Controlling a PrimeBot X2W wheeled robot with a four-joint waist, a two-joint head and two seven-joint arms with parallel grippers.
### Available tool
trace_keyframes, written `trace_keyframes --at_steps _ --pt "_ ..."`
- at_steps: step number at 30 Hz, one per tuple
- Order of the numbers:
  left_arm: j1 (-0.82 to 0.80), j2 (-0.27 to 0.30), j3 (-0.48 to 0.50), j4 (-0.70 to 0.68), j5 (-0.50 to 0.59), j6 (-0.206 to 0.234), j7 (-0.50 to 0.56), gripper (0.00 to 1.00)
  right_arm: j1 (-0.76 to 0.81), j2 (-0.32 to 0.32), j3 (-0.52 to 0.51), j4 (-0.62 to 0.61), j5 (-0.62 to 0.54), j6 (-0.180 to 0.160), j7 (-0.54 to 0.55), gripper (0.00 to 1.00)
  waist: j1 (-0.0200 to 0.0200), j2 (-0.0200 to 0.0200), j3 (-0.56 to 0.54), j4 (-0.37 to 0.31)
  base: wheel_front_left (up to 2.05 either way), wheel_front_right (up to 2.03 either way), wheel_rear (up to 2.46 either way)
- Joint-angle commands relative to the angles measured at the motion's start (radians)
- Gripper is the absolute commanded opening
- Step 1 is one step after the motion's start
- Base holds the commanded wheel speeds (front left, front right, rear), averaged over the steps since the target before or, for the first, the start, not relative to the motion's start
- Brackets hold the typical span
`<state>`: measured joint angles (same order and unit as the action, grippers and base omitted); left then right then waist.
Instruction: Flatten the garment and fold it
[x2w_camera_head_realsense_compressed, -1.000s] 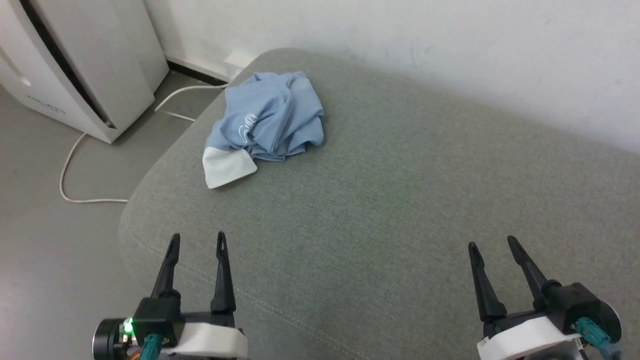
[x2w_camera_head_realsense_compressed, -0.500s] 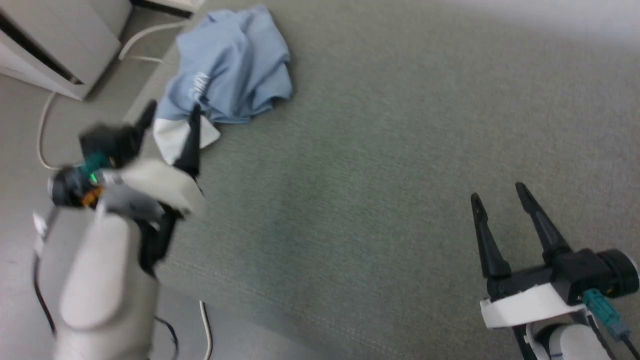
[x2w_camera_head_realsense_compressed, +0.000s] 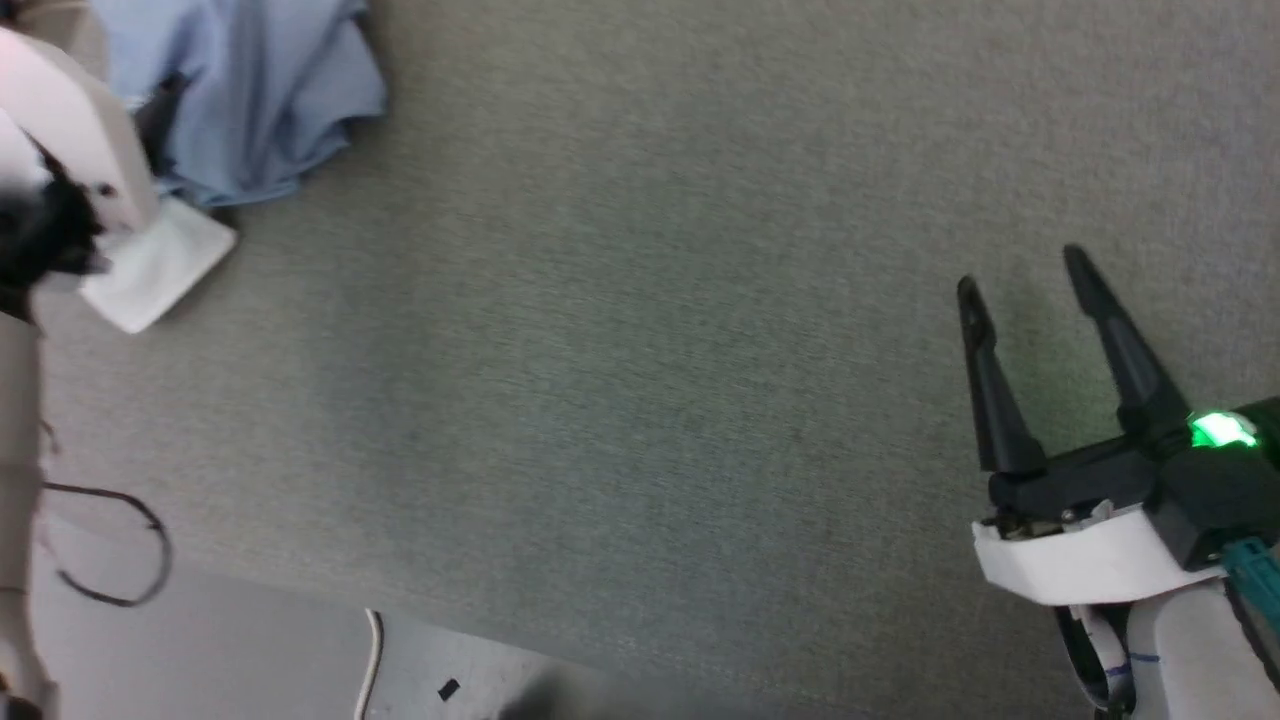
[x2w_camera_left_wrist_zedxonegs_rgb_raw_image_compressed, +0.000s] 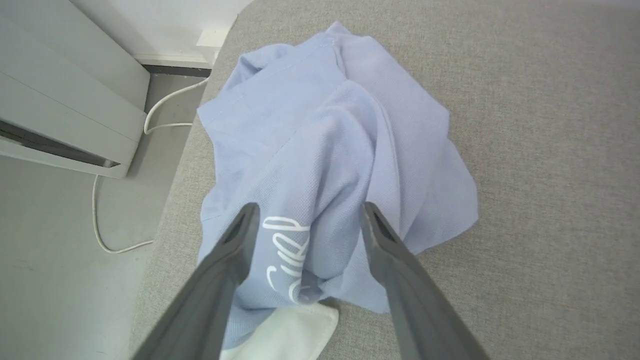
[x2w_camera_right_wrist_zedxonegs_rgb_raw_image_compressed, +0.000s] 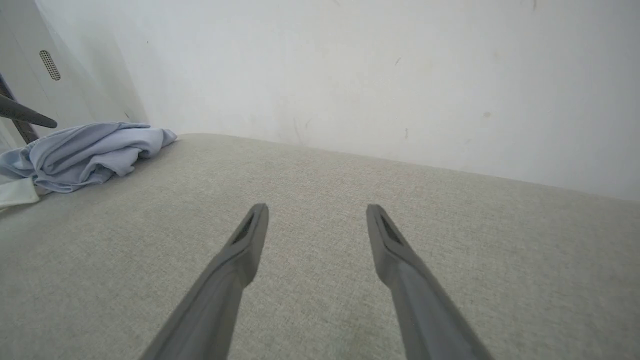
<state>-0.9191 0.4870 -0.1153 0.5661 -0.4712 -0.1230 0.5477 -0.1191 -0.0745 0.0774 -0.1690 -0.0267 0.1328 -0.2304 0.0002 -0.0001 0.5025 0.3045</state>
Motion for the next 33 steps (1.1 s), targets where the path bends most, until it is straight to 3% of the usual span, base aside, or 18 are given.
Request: trace_keyframes --at_steps 1,8,9,10,11,15,19,28,33 --pt "-0.044 0.033 -0.014 0.018 -0.04 -0.007 0.045 1.0 -0.022 0.003 -0.004 -0.025 0.003 -0.002 -0.009 1.0 -0.0002 0.0001 0.133 -0.116 0.0 0.0 0.0" --pt "-0.097 0.089 -0.051 0.114 -0.161 -0.007 0.234 1.0 -0.033 0.012 -0.012 -0.025 0.006 -0.002 -0.023 1.0 -0.0002 0.0001 0.166 -0.144 0.0 0.0 0.0" --pt "-0.09 0.089 -0.056 0.124 -0.185 -0.007 0.269 0.58 -0.035 0.013 -0.013 -0.021 0.007 -0.002 -0.024 1.0 -0.0002 0.0001 0.164 -0.146 0.0 0.0 0.0" --pt "-0.083 0.09 -0.059 0.129 -0.212 -0.008 0.296 0.09 -0.037 0.014 -0.013 -0.016 0.008 -0.002 -0.025 1.0 -0.0002 0.0001 0.16 -0.147 0.0 0.0 0.0" --pt "-0.075 0.092 -0.057 0.133 -0.234 -0.008 0.312 0.0 -0.038 0.015 -0.013 -0.01 0.008 -0.002 -0.026 1.0 -0.0002 0.0001 0.155 -0.148 0.0 0.0 0.0" --pt "-0.053 0.109 -0.052 0.132 -0.264 -0.008 0.301 0.0 -0.042 0.017 -0.016 0.006 0.008 -0.002 -0.028 1.0 -0.0002 0.0001 0.133 -0.147 0.0 0.0 0.0" --pt "-0.043 0.136 -0.034 0.137 -0.256 -0.008 0.206 0.0 -0.043 0.02 -0.021 0.029 0.007 -0.002 -0.03 1.0 -0.0002 0.0001 0.085 -0.144 0.0 0.0 0.0" --pt "-0.11 0.174 -0.014 0.138 -0.129 0.01 -0.227 0.0 -0.027 0.024 -0.046 0.083 0.023 -0.002 -0.031 1.0 -0.0002 0.0001 -0.099 -0.151 0.0 0.0 0.0" --pt "-0.154 0.151 -0.049 0.105 -0.054 0.006 -0.47 0.0 -0.004 0.024 -0.069 0.111 0.051 -0.002 -0.031 1.0 -0.0002 0.0001 -0.208 -0.172 0.0 0.0 0.0"
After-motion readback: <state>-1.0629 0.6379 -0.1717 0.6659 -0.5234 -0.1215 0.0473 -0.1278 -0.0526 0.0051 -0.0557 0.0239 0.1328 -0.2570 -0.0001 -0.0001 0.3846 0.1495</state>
